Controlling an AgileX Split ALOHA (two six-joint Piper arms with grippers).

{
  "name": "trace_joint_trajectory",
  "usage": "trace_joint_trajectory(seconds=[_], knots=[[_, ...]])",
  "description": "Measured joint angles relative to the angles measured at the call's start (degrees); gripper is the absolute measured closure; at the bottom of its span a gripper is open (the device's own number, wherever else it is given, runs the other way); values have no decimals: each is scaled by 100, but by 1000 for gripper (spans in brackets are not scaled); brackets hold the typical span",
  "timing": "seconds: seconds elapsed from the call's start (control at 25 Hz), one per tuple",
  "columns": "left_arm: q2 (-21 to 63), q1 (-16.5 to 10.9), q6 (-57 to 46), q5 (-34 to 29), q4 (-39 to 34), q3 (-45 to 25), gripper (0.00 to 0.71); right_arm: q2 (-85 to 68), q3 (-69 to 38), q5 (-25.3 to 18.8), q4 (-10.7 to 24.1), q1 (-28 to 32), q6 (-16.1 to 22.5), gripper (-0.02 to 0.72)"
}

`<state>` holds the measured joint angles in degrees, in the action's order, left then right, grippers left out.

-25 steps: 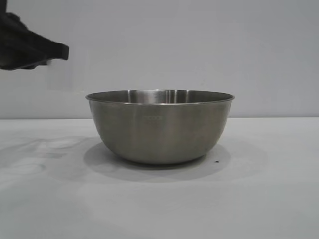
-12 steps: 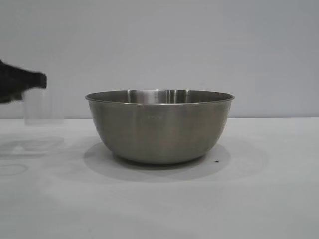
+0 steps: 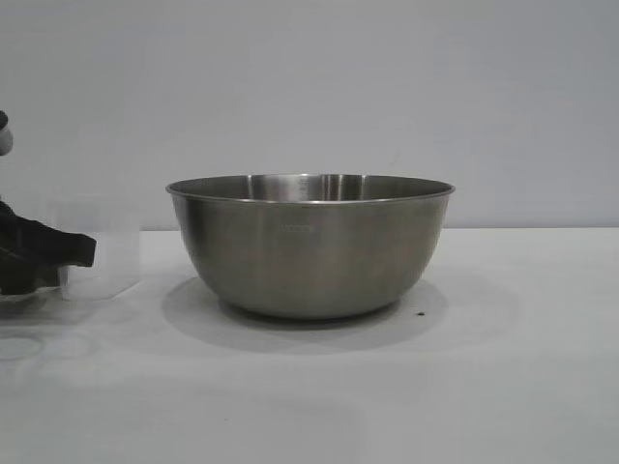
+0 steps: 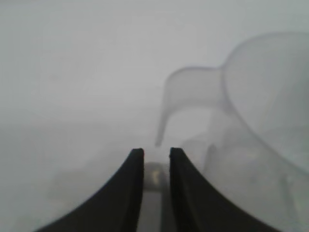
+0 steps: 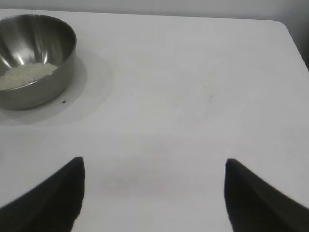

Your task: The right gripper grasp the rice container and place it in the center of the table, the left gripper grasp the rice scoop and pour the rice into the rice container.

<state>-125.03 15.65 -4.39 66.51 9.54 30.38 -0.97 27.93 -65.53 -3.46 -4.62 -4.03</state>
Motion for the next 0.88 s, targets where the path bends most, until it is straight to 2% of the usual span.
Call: trace_joint_trajectory(seconds=[0.08, 0.12, 0.2, 0.24, 0.52, 0.64, 0.88], knots=[[125, 0, 0, 46, -21, -278, 259, 0, 0, 0, 0, 0, 0, 169], [237, 0, 0, 46, -21, -482, 236, 0, 0, 0, 0, 0, 0, 169], [523, 0, 0, -8, -69, -894, 254, 0, 0, 0, 0, 0, 0, 169], [653, 0, 0, -23, -94, -1108, 210, 0, 0, 0, 0, -12, 0, 169], [1537, 0, 0, -23, -462, -2098, 223, 0, 0, 0, 0, -62, 0, 169], [1664, 0, 0, -49, -543, -2205, 223, 0, 0, 0, 0, -62, 0, 169], [1809, 0, 0, -523, -1005, -2215, 223, 0, 0, 0, 0, -62, 0, 169]])
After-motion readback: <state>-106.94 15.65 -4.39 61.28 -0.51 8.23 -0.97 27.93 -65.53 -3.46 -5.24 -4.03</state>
